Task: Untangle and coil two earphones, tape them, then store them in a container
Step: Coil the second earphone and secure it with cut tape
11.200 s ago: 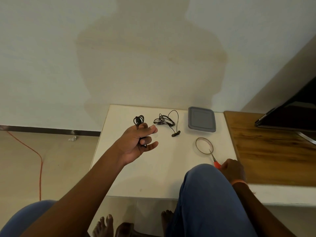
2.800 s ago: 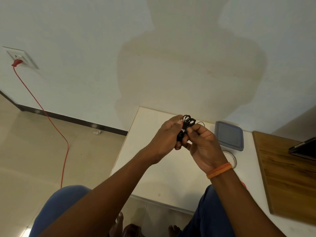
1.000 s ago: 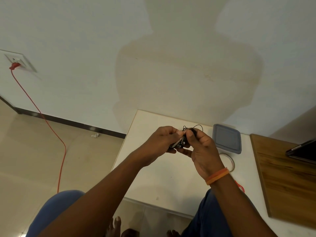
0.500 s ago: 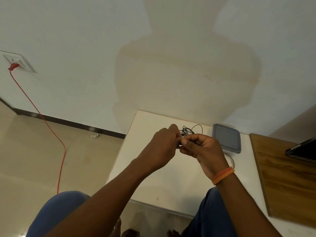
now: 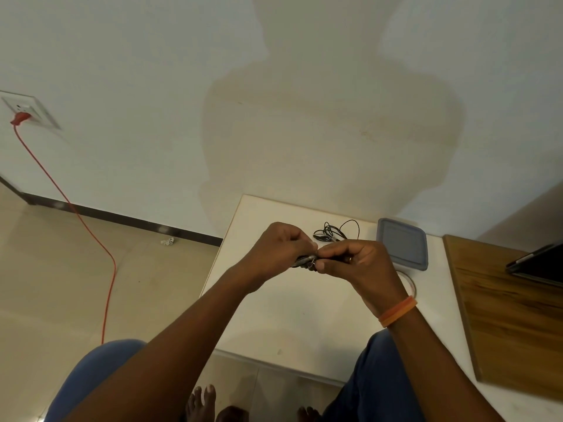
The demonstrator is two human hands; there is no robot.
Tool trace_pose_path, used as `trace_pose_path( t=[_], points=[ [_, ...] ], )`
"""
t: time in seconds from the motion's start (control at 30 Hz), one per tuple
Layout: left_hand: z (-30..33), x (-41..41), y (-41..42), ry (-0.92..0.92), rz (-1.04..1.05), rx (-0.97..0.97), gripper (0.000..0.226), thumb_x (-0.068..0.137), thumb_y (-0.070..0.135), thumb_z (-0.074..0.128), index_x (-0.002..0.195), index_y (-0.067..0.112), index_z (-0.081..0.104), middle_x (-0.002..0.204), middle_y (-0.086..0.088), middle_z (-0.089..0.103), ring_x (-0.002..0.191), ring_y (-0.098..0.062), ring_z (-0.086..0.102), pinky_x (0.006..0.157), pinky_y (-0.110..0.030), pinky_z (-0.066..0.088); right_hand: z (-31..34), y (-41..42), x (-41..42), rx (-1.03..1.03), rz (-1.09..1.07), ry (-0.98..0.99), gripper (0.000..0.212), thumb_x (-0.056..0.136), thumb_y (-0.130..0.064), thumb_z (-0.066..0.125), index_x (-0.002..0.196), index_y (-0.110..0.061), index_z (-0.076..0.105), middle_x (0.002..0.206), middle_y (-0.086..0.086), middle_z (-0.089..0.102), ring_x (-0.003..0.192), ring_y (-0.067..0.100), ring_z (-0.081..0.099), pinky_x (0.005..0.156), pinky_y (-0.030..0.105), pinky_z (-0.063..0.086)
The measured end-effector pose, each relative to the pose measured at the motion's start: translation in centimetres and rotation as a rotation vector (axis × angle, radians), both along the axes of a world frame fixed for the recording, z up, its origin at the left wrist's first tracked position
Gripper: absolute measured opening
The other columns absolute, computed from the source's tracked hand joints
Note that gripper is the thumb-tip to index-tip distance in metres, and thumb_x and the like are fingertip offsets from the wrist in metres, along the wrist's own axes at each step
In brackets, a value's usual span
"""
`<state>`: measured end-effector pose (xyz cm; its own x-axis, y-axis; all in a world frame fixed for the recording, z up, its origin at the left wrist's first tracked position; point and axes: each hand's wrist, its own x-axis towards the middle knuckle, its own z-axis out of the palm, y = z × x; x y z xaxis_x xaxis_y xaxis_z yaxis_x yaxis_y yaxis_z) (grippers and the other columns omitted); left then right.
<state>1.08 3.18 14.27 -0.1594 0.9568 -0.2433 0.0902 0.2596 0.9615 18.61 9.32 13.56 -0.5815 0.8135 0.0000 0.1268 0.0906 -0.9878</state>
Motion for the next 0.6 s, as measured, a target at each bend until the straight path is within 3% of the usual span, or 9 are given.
trace_pose_path(
  t=[0.17,0.4,0.5,0.6],
  points=[
    [0.1,-1.0,-0.2,0.059,-0.126,-0.023,0.023,0.093,0.012,0.056,0.083,0.005,0.075,0.085,-0.016,0.074,0.074,-0.016,0.063,0.071,-0.029,0.046,-0.1,0.0,0.1,-0.054,0.03,-0.03,0.009,0.074,-0.003,0.079,0.082,-0.006,0.077,0.075,0.011,0.074,0.07,0.026,0.071,0.067,0.025,0.056],
    [-0.8,-0.4,-0.3,0.381,-0.132,0.047,0.024,0.092,0.018,0.051,0.078,0.021,0.069,0.071,0.003,0.071,0.063,-0.016,0.062,0.058,-0.033,0.049,0.0,-0.1,-0.2,-0.031,0.046,-0.089,0.016,0.077,0.004,0.075,0.087,-0.008,0.072,0.077,0.007,0.075,0.07,0.022,0.073,0.066,0.023,0.057],
    [-0.8,0.2,-0.5,0.49,-0.122,0.097,0.022,0.094,0.022,0.047,0.08,0.024,0.065,0.069,0.007,0.069,0.064,-0.011,0.062,0.06,-0.034,0.051,-0.1,-0.1,-0.4,0.012,0.009,-0.112,0.02,0.076,0.004,0.077,0.086,-0.012,0.069,0.075,0.004,0.074,0.069,0.019,0.073,0.064,0.021,0.057],
    [-0.8,0.6,-0.5,0.66,-0.1,0.169,0.022,0.098,0.024,0.045,0.089,0.022,0.064,0.072,0.004,0.07,0.066,-0.015,0.063,0.065,-0.04,0.052,-0.1,0.1,-0.4,-0.013,-0.046,-0.104,0.032,0.075,0.0,0.079,0.097,-0.01,0.059,0.077,0.002,0.075,0.07,0.019,0.073,0.063,0.021,0.057]
  ],
)
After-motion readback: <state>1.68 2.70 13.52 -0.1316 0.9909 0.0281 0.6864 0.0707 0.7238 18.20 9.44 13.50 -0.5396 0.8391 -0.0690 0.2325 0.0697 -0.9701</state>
